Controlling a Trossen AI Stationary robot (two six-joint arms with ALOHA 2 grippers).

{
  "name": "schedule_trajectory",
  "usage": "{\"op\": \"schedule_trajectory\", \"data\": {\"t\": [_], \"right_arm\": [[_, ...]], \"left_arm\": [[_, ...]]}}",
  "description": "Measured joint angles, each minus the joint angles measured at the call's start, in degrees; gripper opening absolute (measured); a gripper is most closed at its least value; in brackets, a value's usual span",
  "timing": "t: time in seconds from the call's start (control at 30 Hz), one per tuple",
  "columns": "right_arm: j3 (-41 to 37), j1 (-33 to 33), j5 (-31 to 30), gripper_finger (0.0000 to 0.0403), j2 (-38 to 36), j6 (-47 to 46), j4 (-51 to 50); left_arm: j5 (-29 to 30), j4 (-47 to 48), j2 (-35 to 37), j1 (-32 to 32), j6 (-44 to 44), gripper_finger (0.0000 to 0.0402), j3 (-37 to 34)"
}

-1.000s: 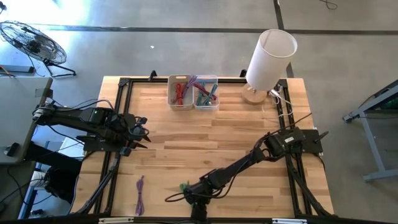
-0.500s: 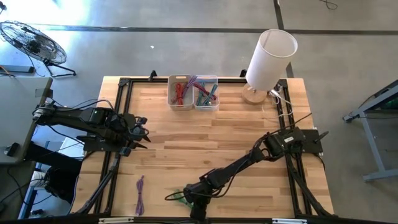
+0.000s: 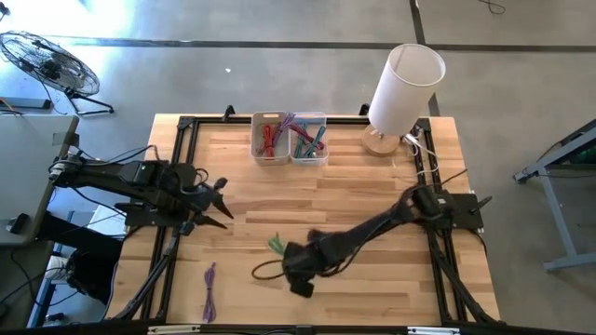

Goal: Pick & Place USB Port
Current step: Put the green USB cable into the gray bin

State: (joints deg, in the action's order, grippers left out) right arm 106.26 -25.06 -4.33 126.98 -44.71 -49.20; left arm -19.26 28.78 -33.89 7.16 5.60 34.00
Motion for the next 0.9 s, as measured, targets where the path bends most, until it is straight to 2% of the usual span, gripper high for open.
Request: {"op": "schedule_trajectory", "data": {"t": [0.1, 0.27, 0.4, 0.5, 0.6, 0.73, 0.9], "right_arm": [[0.2, 0.0, -5.6, 0.0021, -5.3, 1.6, -3.2], [0.2, -1.3, -18.6, 0.0021, -13.6, 6.9, -3.1], [0.3, -3.1, -28.1, 0.0021, -18.7, 15.1, -0.4], [0.3, -4.3, -32.6, 0.0021, -20.9, 25.1, 4.2], [0.3, -4.2, -33.5, 0.0021, -22.5, 35.5, 9.8], [0.3, -2.5, -31.3, 0.0021, -23.0, 46.7, 15.3], [0.4, -0.8, -28.0, 0.0021, -23.9, 54.0, 17.0]], "left_arm": [[-2.3, -8.2, 0.0, 0.0, -1.3, 0.0146, 0.0], [-2.2, -18.3, 0.0, 0.0, -3.9, 0.0146, 0.0], [0.7, -28.0, -0.2, 0.0, -6.2, 0.0146, 0.0], [2.5, -35.7, -1.1, 0.0, -8.0, 0.0146, 0.0], [3.7, -43.5, -3.0, 0.0, -9.1, 0.0146, 0.0], [4.3, -50.9, -7.1, 0.0, -10.2, 0.0146, 0.0], [5.2, -57.0, -13.0, 0.0, -10.7, 0.0146, 0.0]]}}
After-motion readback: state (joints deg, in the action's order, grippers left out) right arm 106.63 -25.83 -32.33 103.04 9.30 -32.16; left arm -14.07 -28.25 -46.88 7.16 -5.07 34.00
